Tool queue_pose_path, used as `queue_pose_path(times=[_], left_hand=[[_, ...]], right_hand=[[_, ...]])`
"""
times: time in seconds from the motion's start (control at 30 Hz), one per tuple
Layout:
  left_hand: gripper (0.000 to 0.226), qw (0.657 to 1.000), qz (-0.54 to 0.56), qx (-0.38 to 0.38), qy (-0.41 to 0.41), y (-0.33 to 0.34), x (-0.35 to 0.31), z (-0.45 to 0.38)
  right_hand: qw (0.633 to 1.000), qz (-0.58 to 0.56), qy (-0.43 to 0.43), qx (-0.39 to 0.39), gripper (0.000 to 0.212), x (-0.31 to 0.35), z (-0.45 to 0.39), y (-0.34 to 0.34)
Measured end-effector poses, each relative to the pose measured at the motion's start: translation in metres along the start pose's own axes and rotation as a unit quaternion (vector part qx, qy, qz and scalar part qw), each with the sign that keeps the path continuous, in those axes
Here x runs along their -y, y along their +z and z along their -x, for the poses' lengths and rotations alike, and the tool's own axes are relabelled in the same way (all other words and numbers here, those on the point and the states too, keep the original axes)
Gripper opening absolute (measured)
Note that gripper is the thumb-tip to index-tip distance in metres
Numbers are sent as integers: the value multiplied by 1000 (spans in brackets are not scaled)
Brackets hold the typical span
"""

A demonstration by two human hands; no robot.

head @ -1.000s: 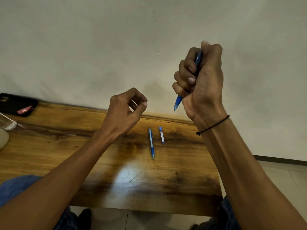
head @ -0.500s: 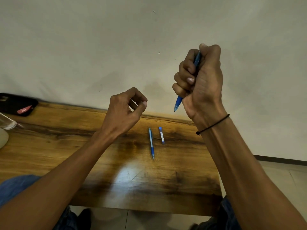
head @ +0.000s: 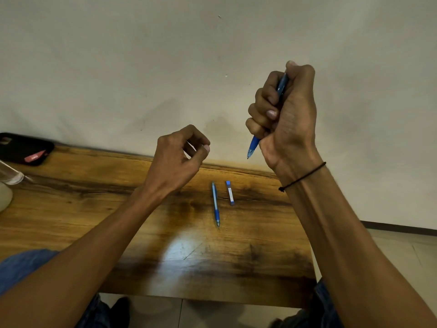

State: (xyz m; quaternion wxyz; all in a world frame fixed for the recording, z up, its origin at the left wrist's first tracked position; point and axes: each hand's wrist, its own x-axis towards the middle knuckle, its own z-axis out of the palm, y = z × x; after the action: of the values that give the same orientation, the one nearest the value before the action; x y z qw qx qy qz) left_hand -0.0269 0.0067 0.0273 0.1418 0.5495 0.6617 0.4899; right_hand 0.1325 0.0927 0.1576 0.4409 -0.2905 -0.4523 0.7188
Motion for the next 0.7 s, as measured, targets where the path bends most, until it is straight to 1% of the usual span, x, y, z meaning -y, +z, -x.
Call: queue_pose_path(times=[0.7], left_hand=[[3, 1000, 1, -1, 2, -1, 0, 0]], right_hand=[[1000, -21, 7, -11, 52, -1, -1, 1]])
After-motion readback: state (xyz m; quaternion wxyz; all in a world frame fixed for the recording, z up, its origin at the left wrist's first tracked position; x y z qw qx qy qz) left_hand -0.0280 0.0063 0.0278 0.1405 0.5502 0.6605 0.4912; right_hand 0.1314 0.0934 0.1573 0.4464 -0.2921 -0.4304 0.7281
